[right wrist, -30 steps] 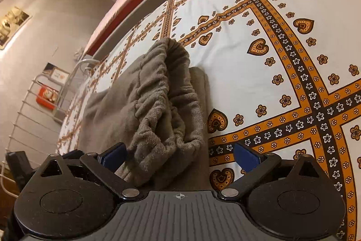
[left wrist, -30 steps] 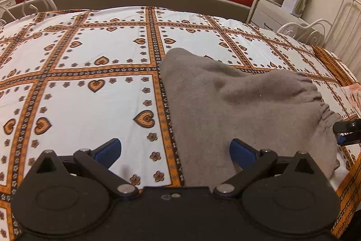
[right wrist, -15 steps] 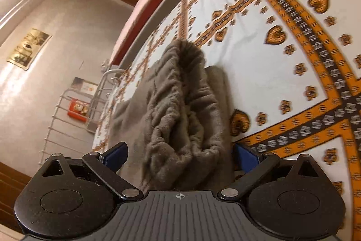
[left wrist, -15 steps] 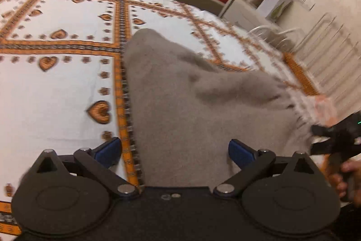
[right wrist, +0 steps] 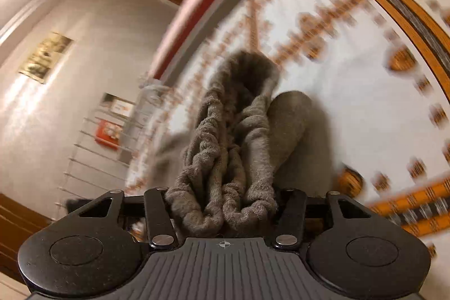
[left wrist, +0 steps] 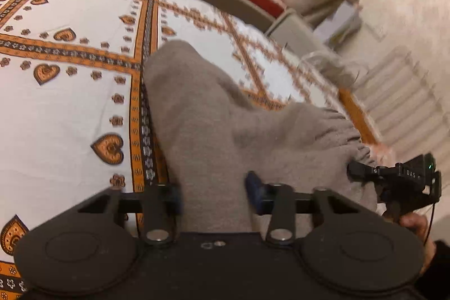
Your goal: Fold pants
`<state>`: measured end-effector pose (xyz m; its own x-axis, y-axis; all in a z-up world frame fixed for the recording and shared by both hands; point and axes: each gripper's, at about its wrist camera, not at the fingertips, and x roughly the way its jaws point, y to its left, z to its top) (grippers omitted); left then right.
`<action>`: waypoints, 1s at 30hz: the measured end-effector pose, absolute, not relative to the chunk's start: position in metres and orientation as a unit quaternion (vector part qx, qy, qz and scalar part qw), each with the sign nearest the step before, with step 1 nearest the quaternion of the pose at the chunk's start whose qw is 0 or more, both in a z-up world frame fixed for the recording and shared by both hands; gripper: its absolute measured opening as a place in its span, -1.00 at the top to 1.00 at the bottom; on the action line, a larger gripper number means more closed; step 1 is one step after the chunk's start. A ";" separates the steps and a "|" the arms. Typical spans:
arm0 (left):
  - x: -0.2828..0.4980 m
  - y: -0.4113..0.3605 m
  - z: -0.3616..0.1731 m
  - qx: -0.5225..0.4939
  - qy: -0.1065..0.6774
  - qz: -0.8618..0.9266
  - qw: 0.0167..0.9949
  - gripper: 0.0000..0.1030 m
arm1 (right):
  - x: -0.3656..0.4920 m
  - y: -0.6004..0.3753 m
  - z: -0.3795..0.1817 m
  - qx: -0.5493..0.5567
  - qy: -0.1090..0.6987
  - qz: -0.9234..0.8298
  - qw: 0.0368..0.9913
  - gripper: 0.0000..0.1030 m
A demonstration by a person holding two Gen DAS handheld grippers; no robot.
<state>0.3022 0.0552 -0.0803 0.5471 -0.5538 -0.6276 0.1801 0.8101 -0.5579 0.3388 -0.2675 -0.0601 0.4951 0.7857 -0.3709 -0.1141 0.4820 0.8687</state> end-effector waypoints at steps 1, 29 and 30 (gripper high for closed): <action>0.304 0.056 -0.078 -0.226 0.418 -0.219 0.853 0.51 | 0.343 -0.267 -0.050 0.415 0.391 0.306 0.763 0.04; 0.370 -0.003 -0.054 -0.023 0.338 -0.075 0.938 -0.88 | 0.412 -0.291 -0.026 0.293 0.321 0.164 0.886 -1.00; 0.360 0.000 -0.048 -0.022 0.335 -0.075 0.939 -0.88 | 0.402 -0.293 -0.018 0.289 0.307 0.166 0.892 -1.00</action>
